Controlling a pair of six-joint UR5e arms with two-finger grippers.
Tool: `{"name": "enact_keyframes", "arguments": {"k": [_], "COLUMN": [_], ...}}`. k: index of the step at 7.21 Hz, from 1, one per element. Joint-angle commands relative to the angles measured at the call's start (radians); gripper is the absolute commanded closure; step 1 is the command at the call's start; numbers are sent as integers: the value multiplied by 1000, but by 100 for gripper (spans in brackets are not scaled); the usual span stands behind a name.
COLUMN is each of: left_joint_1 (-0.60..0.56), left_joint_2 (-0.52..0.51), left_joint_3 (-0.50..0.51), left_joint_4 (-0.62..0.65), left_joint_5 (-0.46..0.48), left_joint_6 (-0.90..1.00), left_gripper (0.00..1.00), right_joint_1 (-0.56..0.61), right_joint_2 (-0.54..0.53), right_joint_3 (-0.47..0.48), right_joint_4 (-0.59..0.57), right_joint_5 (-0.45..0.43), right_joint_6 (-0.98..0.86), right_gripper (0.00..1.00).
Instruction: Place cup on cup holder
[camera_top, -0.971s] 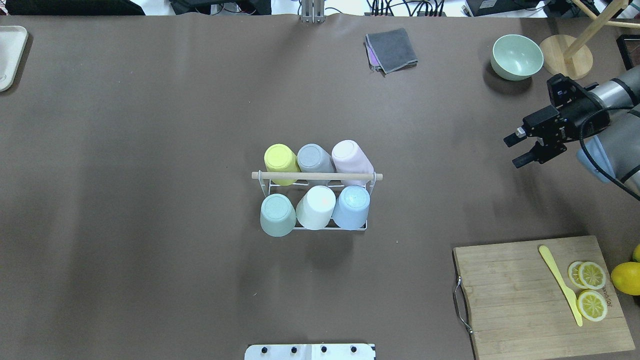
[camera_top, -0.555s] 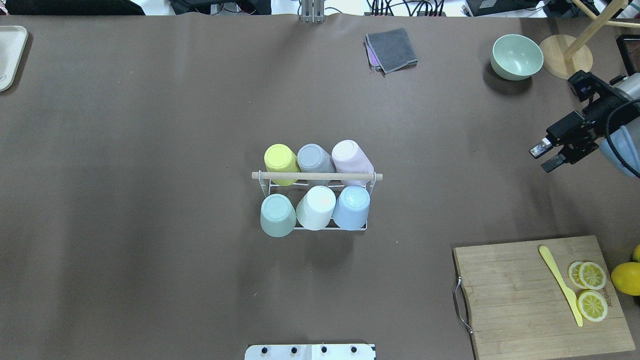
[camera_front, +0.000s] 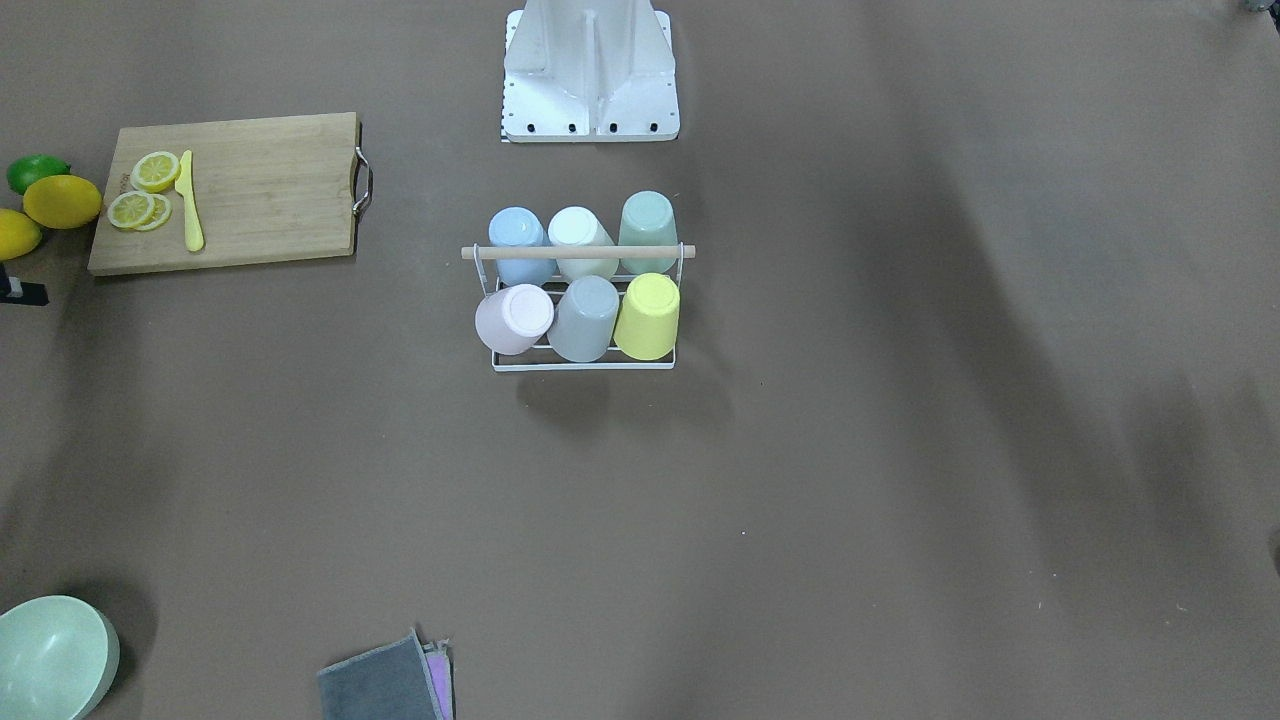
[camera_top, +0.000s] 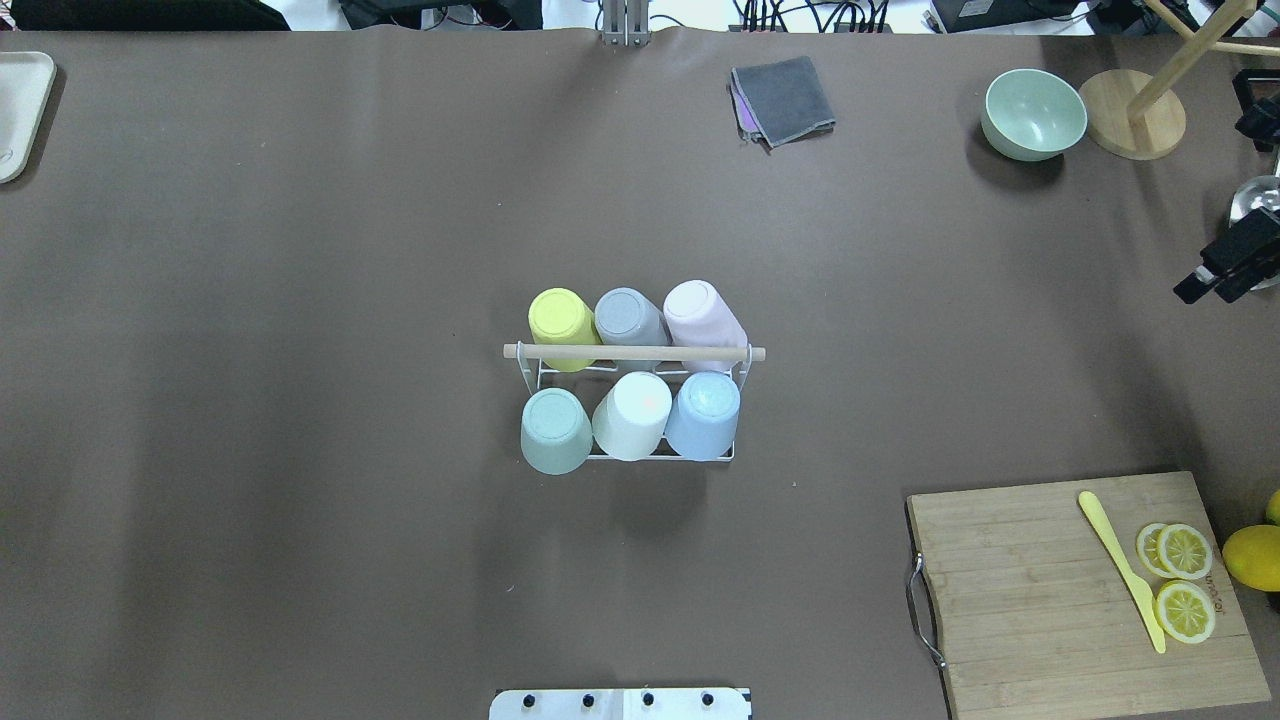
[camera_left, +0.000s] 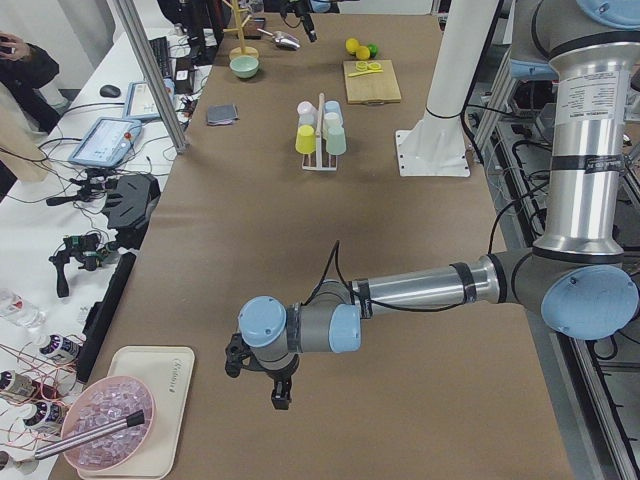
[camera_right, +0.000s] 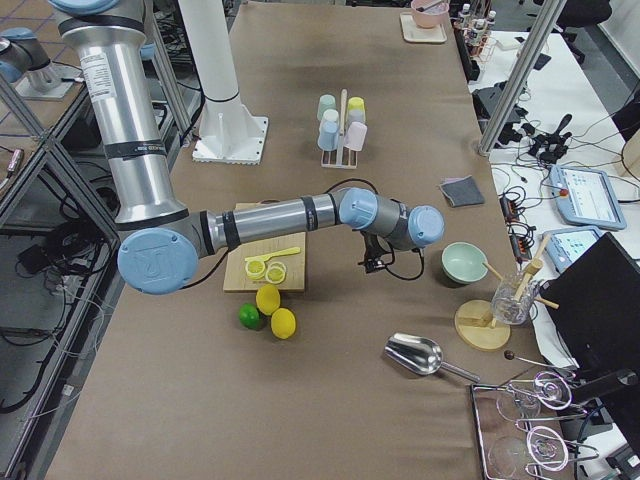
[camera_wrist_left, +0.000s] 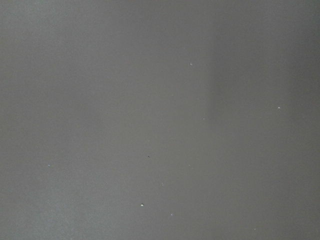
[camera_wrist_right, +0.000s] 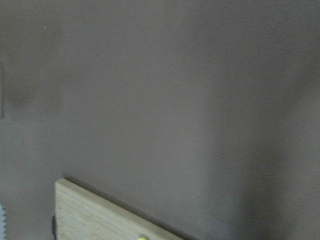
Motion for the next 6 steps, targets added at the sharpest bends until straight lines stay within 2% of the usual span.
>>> {"name": "enact_keyframes", "arguments": {"k": [1,2,3,5,6], "left_joint_1": [12,27,35,64,72], "left_joint_2": [-12,-31,-43,-133,-141], "left_joint_3": [7,26,29,-6,-46], "left_joint_4": [10,29,41,183,181], "left_joint_5": [39,63,71,68,51], "left_joint_6": [-7,-7,-10,-5,-11], "left_gripper": [4,4,4,4,4], "right_joint_1": [54,75,110,160,172], "right_joint_2": [-113,-136,-144,-173,-176], "right_joint_3": [7,5,7,-4,-9], "right_joint_4": [405,463,464,458,452], "right_joint_5": [-189,-210,-257,-317,-374], "right_joint_6": [259,322,318,327,347], "right_gripper": [1,1,0,2,9]}}
